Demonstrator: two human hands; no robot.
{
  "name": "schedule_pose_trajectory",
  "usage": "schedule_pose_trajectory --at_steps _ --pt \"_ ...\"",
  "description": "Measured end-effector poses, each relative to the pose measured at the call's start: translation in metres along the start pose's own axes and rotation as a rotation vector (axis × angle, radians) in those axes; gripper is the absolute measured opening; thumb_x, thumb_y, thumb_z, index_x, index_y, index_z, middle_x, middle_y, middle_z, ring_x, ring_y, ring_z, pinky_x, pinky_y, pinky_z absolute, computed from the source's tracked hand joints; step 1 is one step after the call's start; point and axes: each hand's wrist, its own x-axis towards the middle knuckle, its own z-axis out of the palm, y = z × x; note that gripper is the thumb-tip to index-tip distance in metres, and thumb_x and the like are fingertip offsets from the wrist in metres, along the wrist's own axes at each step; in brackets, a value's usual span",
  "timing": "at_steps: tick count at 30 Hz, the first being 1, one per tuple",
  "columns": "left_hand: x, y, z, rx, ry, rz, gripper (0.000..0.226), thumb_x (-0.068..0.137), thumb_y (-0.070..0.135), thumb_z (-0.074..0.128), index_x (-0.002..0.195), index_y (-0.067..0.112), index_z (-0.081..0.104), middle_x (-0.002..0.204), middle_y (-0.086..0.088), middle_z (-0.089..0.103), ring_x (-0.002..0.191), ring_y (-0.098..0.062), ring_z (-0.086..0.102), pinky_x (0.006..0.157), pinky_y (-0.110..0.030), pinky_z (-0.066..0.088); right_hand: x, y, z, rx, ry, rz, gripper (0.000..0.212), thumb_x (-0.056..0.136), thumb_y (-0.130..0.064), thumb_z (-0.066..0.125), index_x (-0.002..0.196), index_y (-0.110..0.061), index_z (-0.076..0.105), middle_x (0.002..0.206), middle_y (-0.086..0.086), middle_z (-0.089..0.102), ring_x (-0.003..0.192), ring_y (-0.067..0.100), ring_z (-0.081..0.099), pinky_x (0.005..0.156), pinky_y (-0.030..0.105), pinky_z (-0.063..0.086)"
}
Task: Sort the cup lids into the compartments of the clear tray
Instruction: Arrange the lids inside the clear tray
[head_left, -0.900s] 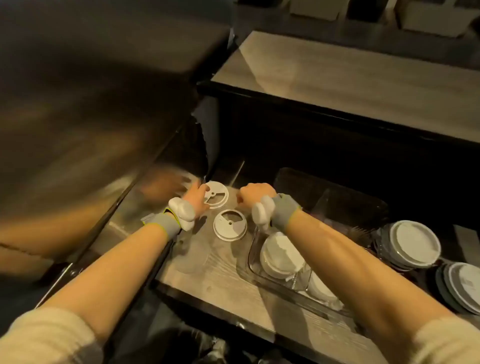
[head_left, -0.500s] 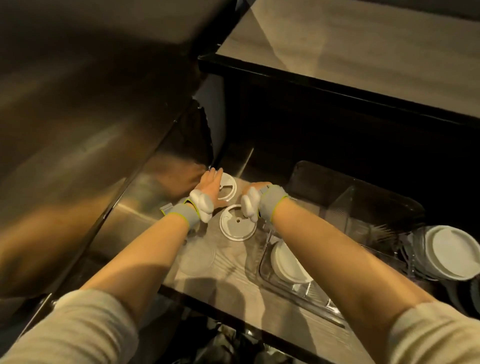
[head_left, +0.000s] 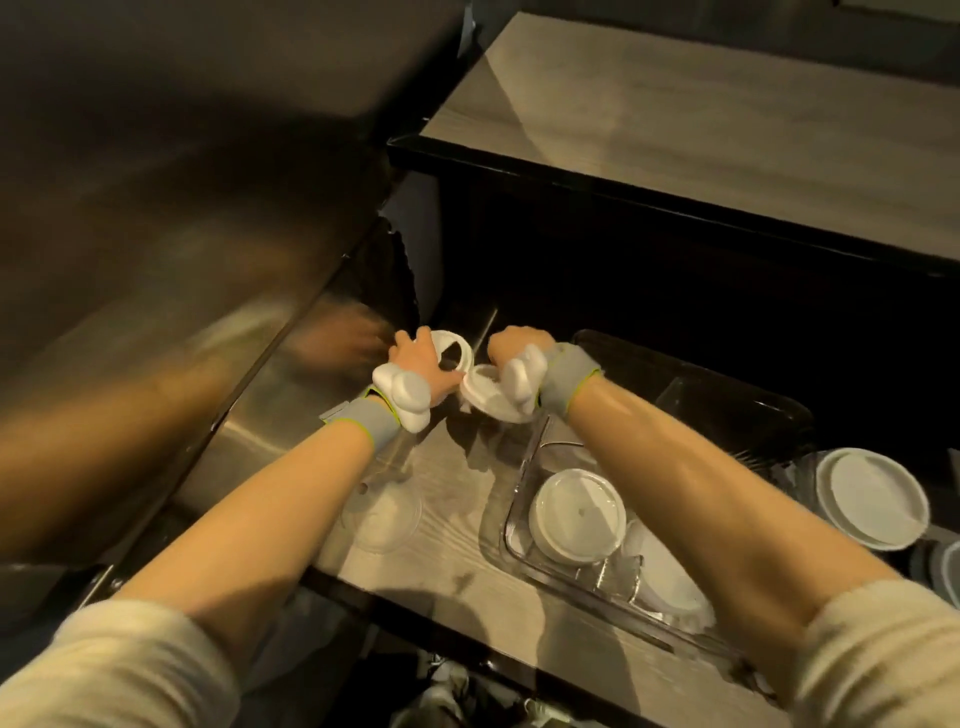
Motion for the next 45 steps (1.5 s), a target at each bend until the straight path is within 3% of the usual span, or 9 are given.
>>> schedule_pose_trajectory --at_steps 6,15,19,21,26,32,38,40,45 --pt "-0.023 0.032 -0.037 -0.339 0.023 0.084 0.062 0.093 0.041 0.049 0.142 0.005 0.032 0.142 -0.018 0.041 0.126 -0.034 0.044 0.101 -0.038 0.038 -0.047 0.03 -0.032 0.276 0.241 0.024 0.025 0.093 -0.018 0.047 0.103 -0.002 0.064 0.091 0.012 0.06 0.08 0.027 0.056 0.066 0.031 0.037" --pt "-0.08 0.07 -0.04 -0.989 -0.442 0.076 0.06 0.089 0.067 0.028 0.113 0.019 0.054 0.099 -0.007 0.058 0.083 -0.022 0.056 0.068 -0.03 0.044 -0.132 0.077 -0.013 0.787 0.52 -0.076 0.026 0.093 -0.019 0.052 0.116 -0.008 0.057 0.108 0.014 0.064 0.095 0.026 0.063 0.079 0.031 0.049" --pt "-0.093 0.08 -0.029 -1.115 -0.699 0.133 0.065 0.088 0.067 0.031 0.095 0.017 0.072 0.095 -0.01 0.07 0.086 -0.027 0.066 0.072 -0.036 0.053 -0.153 0.09 0.0 0.86 0.477 -0.071 0.029 0.078 -0.019 0.072 0.105 -0.011 0.062 0.093 0.0 0.063 0.084 0.013 0.061 0.069 0.021 0.053" --pt "-0.099 0.087 -0.019 -1.17 -0.782 0.141 0.068 0.09 0.064 0.029 0.096 0.012 0.074 0.098 -0.012 0.072 0.089 -0.027 0.068 0.08 -0.04 0.052 -0.158 0.096 0.009 1.073 0.314 -0.065 0.006 0.081 -0.017 0.07 0.085 -0.014 0.067 0.073 -0.002 0.069 0.068 0.011 0.064 0.06 0.023 0.056" --pt "-0.109 0.094 -0.001 -1.193 -0.802 0.152 0.08 0.087 0.071 0.019 0.108 0.01 0.065 0.101 -0.013 0.072 0.095 -0.029 0.066 0.085 -0.045 0.05 -0.171 0.094 0.021 1.448 -0.06 -0.045 0.013 0.091 -0.019 0.056 0.082 -0.016 0.064 0.047 -0.004 0.059 0.038 0.004 0.048 0.036 0.009 0.039" --pt "-0.122 0.103 0.008 -1.095 -0.423 0.123 0.004 0.087 0.01 0.06 0.09 0.011 0.063 0.087 -0.01 0.066 0.074 -0.019 0.066 0.054 -0.029 0.058 -0.175 0.088 0.029 1.524 -0.105 0.209 0.031 0.098 -0.015 0.039 0.067 -0.013 0.044 0.032 -0.008 0.043 0.023 0.002 0.032 0.029 0.008 0.025" --pt "-0.112 0.085 0.008 -1.108 -0.187 -0.051 0.026 0.084 -0.004 0.054 0.11 -0.002 0.054 0.09 -0.018 0.061 0.071 -0.025 0.061 0.05 -0.036 0.058 -0.186 0.095 0.019 1.716 0.125 0.066 0.032 0.097 -0.038 0.036 0.11 -0.015 0.054 0.088 0.001 0.062 0.076 0.013 0.059 0.067 0.028 0.051" --pt "-0.114 0.085 0.008 -1.041 -0.238 -0.031 0.031 0.083 -0.003 0.052 0.114 -0.002 0.054 0.089 -0.017 0.062 0.074 -0.026 0.062 0.048 -0.032 0.058 -0.18 0.087 0.021 1.491 0.224 0.057 0.045 0.096 -0.047 0.033 0.124 -0.016 0.047 0.106 0.005 0.059 0.098 0.021 0.057 0.083 0.038 0.048" --pt "-0.121 0.092 0.004 -1.133 -0.52 0.048 0.016 0.088 0.009 0.051 0.101 0.01 0.059 0.089 -0.011 0.064 0.081 -0.022 0.064 0.063 -0.033 0.06 -0.166 0.06 0.034 1.217 0.378 0.049 0.04 0.1 -0.021 0.035 0.135 -0.003 0.038 0.135 0.02 0.048 0.122 0.033 0.049 0.098 0.042 0.043"
